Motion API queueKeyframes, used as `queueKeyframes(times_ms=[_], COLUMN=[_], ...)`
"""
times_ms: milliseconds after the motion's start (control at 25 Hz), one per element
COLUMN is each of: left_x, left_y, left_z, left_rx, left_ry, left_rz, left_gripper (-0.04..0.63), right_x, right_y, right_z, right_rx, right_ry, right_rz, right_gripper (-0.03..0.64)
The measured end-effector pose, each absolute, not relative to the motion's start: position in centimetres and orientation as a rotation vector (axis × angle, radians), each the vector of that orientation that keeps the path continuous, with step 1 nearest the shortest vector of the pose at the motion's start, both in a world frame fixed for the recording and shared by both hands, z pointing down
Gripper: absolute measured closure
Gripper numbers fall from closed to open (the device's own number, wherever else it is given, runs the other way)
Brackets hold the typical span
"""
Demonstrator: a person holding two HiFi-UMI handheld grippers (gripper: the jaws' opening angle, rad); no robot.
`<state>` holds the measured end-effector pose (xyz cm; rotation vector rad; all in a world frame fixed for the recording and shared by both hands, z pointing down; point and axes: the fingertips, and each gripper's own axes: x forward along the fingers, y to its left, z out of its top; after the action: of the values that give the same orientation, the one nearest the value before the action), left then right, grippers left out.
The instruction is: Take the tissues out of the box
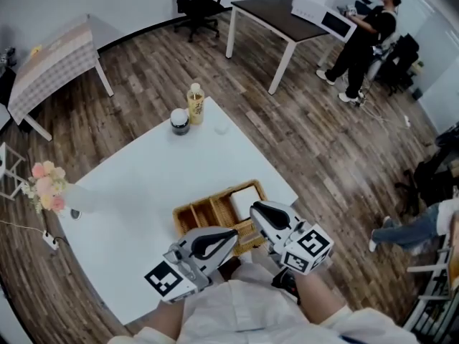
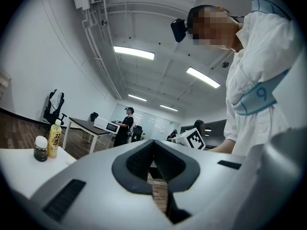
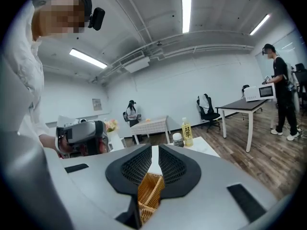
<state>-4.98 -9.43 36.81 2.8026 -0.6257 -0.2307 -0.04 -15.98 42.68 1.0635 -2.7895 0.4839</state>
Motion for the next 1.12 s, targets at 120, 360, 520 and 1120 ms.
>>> queueKeyframes(times_ms=[120,360,520,1120], left_x=[-4.9,-5.0,-5.2,-6.2], left_y=[-9.6,-9.7,-9.8,-10.8], left_z=[36.9,37.4,37.5,38.6], left_rx=[2.801,2.792,2.794,2.763], left_ry=[-0.606,-0.587,-0.584,-0.618], left_rz=[-0.245,-0.249,-0.255,-0.255], left_gripper=[0.594,0.594,0.594,0.594], right_x=[-0.1,0.3,0.8,1.6], right_y=[-16.4,-17.7,-18.8,-20.7], right_z=[43.6,46.7,49.1,55.5], right_rx=[1.076,1.125,1.158,1.184], right_ry=[-2.746,-2.620,-2.502,-2.179], right_rz=[0.489,0.484,0.500,0.586], right_gripper=[0.511,0.426,0.374,0.284])
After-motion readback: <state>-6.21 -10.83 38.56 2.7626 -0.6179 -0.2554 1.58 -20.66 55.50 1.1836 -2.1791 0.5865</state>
